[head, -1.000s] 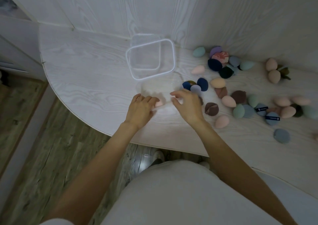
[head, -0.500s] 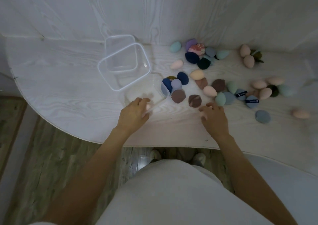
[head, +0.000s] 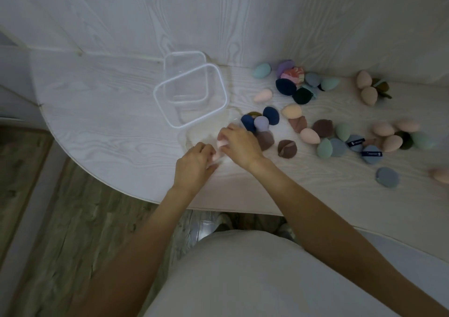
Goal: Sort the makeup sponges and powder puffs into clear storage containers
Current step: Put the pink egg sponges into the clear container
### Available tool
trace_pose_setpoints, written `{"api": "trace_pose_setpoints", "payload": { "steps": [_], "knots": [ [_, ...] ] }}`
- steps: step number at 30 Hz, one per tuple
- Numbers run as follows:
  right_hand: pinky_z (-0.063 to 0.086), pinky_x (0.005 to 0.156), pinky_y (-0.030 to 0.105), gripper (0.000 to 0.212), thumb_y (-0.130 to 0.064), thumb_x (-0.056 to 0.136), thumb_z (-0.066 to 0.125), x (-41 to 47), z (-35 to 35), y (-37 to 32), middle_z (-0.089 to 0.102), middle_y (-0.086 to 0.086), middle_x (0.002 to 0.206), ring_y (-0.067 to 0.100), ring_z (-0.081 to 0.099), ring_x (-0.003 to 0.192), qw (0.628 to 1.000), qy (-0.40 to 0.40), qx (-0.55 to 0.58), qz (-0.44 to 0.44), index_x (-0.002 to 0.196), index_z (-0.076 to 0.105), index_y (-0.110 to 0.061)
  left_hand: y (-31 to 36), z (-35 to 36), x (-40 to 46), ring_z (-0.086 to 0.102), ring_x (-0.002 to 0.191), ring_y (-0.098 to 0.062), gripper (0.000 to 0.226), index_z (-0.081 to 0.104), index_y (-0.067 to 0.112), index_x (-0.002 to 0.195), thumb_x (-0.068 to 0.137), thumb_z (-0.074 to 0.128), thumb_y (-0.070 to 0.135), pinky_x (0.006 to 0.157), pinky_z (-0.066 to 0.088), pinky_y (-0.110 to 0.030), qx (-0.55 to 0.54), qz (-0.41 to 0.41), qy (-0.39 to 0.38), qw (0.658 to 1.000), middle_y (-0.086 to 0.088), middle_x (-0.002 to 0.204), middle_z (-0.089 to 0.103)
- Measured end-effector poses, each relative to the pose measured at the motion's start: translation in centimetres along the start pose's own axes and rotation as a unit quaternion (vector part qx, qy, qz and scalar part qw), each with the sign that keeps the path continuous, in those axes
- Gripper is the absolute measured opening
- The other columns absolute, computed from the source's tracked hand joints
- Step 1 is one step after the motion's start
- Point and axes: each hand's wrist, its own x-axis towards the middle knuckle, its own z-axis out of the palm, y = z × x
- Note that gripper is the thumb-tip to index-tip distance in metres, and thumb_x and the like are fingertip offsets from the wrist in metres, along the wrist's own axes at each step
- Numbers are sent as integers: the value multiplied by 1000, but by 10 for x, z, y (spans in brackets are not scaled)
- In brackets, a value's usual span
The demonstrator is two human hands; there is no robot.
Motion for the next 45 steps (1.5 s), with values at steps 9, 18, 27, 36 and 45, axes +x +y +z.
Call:
{"api": "trace_pose_setpoints", "payload": {
  "steps": [9,18,27,36,45],
  "knots": [
    [37,58,27,16,-24,87,55,4,0,-3,64,4,93,24,57,80,998,-10,-33,51,97,64,-15,4,-3,4,58,98,-25,36,58,13,117,85,63,29,66,49,-36,18,-32,-40,999,-4,115,58],
    [50,67,34,19,-15,90,53,-30,-19,30,69,4,92,18,61,83,992,113,55,-27,101,68,-13,8,2,7,48,105,-23,47,40,29,139,94,49,24,61,38,-30,67,5,-86,994,-6,122,47],
    [30,93,43,38,-3,79,62,-57,-30,156,56,27,115,42,43,110,945,193,-100,243,115,55,3,12,1,5,49,104,-27,45,43,26,138,94,50,22,61,42,-33,63,-4,-86,994,-10,119,50],
    [45,72,35,34,-18,86,63,-63,-37,118,58,14,111,28,58,86,950,261,77,152,116,53,-6,16,2,6,41,118,-26,45,44,26,137,92,52,21,65,45,-35,55,-28,-96,993,-8,129,45],
    [51,77,35,32,-7,87,55,-11,-24,24,55,7,119,22,58,95,994,64,58,-64,119,58,-12,13,1,4,46,117,-20,46,42,27,138,93,51,22,58,38,-28,62,-12,-93,994,4,133,48]
  ]
}}
